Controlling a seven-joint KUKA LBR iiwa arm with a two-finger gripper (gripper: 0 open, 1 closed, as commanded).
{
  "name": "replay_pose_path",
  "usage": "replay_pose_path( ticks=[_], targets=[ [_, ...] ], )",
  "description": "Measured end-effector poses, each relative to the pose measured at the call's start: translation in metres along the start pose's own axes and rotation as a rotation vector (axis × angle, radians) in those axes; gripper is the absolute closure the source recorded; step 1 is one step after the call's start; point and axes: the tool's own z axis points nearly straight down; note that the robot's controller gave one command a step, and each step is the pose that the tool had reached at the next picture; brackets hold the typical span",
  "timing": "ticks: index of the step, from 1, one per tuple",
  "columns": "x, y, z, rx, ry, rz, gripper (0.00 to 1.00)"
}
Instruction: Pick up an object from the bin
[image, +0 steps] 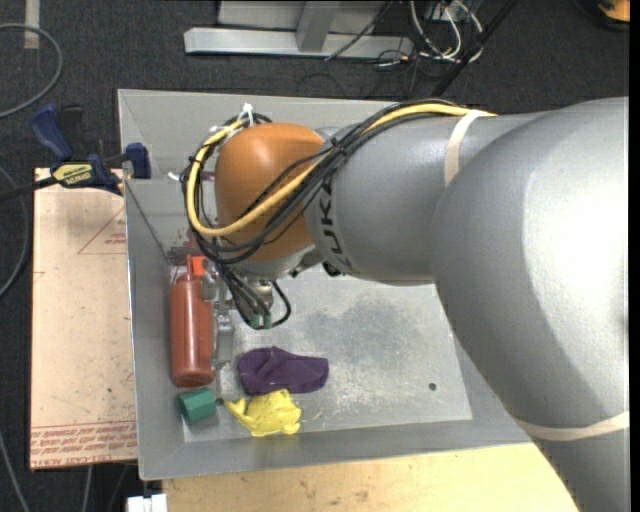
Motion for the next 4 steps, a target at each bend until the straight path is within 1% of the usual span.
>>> replay_pose_path(
  ticks=[1, 2, 3, 4],
  targets=[
    [-0.002, -0.001, -0.005, -0.001, -0.006, 0.003, 0.00],
    [0.014, -0.023, 0.003, -0.004, -0.009, -0.055, 0.00],
    [0.037, -0.055, 0.036, -0.001, -0.007, -0.040, 0.00],
    [0.044, -0.063, 0.048, -0.002, -0.001, -0.016, 0.00]
  ],
)
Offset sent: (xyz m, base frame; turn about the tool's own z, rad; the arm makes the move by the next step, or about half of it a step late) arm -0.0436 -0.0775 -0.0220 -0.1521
